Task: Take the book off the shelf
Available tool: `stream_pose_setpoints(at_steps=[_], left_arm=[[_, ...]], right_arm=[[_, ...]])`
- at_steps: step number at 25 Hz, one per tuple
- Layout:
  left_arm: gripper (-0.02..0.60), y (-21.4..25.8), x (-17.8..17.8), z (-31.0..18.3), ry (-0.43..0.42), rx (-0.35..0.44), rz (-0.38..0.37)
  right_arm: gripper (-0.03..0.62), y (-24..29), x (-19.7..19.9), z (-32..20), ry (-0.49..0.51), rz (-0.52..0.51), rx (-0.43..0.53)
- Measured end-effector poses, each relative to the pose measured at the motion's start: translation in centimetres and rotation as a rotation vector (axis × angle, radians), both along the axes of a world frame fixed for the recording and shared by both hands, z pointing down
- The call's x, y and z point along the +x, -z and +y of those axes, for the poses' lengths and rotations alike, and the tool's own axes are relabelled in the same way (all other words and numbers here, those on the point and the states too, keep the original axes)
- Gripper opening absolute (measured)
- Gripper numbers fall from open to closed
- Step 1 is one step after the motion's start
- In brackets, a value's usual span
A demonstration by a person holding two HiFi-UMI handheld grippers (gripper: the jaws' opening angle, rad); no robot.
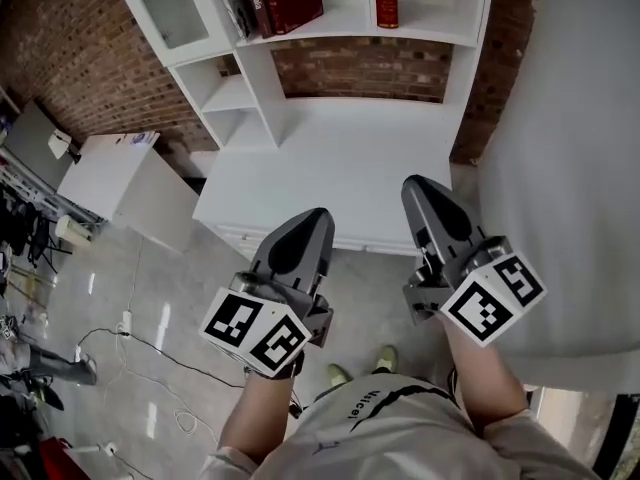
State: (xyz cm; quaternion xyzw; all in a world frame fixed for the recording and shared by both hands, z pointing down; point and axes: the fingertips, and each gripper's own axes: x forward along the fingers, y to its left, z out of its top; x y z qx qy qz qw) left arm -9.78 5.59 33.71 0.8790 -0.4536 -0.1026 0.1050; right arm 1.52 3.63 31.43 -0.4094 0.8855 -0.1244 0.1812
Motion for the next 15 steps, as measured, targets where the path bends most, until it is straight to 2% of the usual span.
stream_pose_setpoints(at_steps=[5, 7, 15], left_arm=[[0.011, -1.4, 1.2, -0.8, 0.008, 0.017, -0.03], [0.012, -2.1, 1.6, -1.2, 0.01, 0.012, -0.041], [0.012, 0.5, 4.3, -3.2, 0.043, 0.035, -0.061]], right_arm=[[0.017, -0.9, -0.9, 0.3, -0.058, 0.233, 0.166], [0.017, -1.8, -1.2, 0.2, -0.049, 0.286, 0.189], [0.017, -0.8, 1.6, -1.7, -0.033, 0.33, 0.21]])
